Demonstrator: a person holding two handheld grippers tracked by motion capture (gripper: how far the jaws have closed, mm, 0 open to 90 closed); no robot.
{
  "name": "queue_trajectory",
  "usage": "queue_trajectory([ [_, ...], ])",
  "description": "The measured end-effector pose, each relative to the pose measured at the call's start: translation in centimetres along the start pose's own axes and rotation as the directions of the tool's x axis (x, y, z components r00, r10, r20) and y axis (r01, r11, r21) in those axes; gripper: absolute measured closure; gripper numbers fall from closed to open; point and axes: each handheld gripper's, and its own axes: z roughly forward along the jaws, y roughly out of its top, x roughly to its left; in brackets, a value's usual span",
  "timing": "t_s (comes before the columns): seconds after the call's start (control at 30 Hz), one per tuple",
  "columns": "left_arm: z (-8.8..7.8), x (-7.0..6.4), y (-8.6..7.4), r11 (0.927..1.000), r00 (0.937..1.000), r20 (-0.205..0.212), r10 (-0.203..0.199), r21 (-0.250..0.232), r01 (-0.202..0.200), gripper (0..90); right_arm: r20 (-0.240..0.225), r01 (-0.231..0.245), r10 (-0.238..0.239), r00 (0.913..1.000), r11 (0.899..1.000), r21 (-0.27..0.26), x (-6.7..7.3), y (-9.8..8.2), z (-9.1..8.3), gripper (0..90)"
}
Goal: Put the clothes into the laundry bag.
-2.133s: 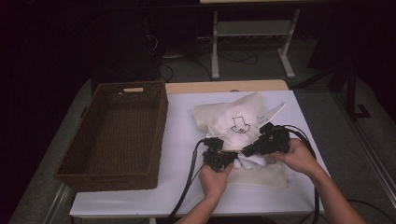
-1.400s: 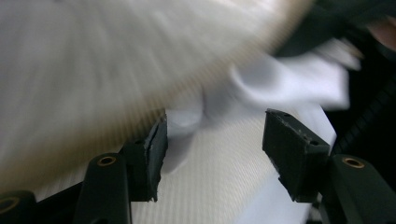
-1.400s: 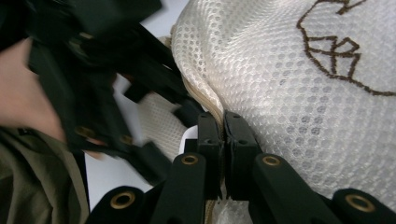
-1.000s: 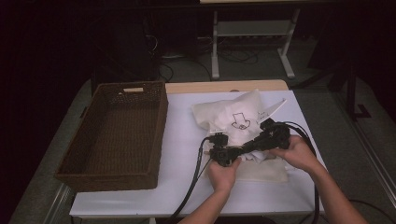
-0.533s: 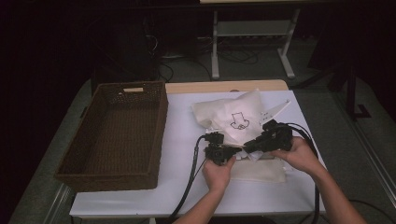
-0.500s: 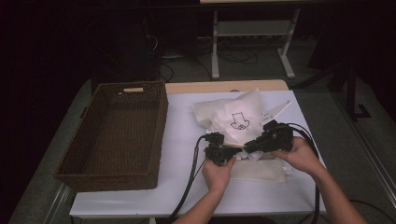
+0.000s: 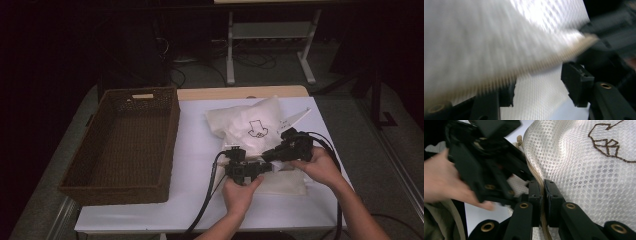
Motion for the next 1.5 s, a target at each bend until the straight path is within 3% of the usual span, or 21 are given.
queue_trajectory([
  [0.1,0.6,0.4,0.4,0.9987,0.9996,0.008,-0.027,-0.043,0.027,60.5,-0.013,-0.019,0.019,0.9997,0.999,-0.032,-0.3,-0.1,-0.4,85.3],
  [0.23,-0.1,1.2,1.3,0.9927,0.9993,-0.024,-0.028,-0.118,0.025,82.9,-0.065,-0.019,0.017,0.9978,0.999,-0.043,-0.2,-0.7,-0.5,87.3],
  [0.33,-0.3,1.7,1.8,0.9942,0.9991,-0.042,-0.004,-0.108,0.000,87.9,-0.088,-0.022,0.017,0.9960,0.998,-0.054,-0.2,-1.0,-0.3,87.5],
  [0.4,-0.1,1.8,1.7,0.9952,0.9991,-0.043,0.005,-0.098,-0.009,87.9,-0.080,-0.015,0.012,0.9967,0.999,-0.046,-0.2,-1.0,-0.2,86.6],
  [0.5,-0.1,1.8,1.6,0.9963,0.9987,-0.045,0.025,-0.081,-0.028,87.9,-0.027,-0.017,0.015,0.9995,0.998,-0.066,-0.2,-1.0,-0.6,74.5],
  [0.6,-0.2,1.8,1.6,0.9967,0.9982,-0.047,0.036,-0.072,-0.040,87.3,0.010,0.046,-0.045,0.9989,0.993,-0.112,0.8,-1.3,-1.8,68.3],
  [0.67,-0.2,1.7,1.6,0.9969,0.9982,-0.044,0.041,-0.066,-0.044,84.9,0.010,0.084,-0.084,0.9964,0.985,-0.150,1.7,-1.7,-2.7,67.0],
  [0.73,-0.3,1.4,1.5,0.9969,0.9975,-0.039,0.058,-0.050,-0.060,80.3,-0.003,0.112,-0.113,0.9936,0.982,-0.154,2.4,-2.2,-3.0,65.9],
  [0.9,-0.6,0.4,0.6,0.9929,0.9926,-0.035,0.116,0.030,-0.115,61.6,-0.044,0.154,-0.155,0.9869,0.987,-0.040,3.7,-4.1,-0.3,60.3],
  [1.03,-0.9,0.2,0.2,0.9934,0.9951,-0.006,0.098,0.061,-0.098,48.6,-0.047,0.171,-0.169,0.9845,0.984,0.056,3.9,-5.4,2.6,55.9],
  [1.23,-0.9,0.4,0.6,0.9970,0.9987,0.030,0.042,0.064,-0.044,45.2,-0.008,0.216,-0.216,0.9763,0.970,0.112,4.4,-6.3,5.4,53.1],
  [1.3,-0.8,0.4,0.6,0.9970,0.9988,0.026,0.041,0.064,-0.043,45.1,0.031,0.240,-0.246,0.9687,0.962,0.134,4.7,-6.4,6.1,54.5],
  [1.37,-0.6,0.5,0.6,0.9980,0.9991,0.038,0.016,0.061,-0.018,44.9,0.073,0.256,-0.268,0.9608,0.957,0.139,4.8,-6.5,6.7,59.8],
  [1.43,-0.3,0.5,0.7,0.9986,0.9991,0.042,-0.003,0.054,0.001,45.1,0.087,0.253,-0.265,0.9603,0.959,0.124,4.7,-6.3,6.9,70.1],
  [1.5,0.1,0.7,0.9,0.9987,0.9984,0.047,-0.031,0.041,0.029,47.7,0.085,0.243,-0.253,0.9637,0.963,0.112,4.7,-6.3,7.0,87.5],
])
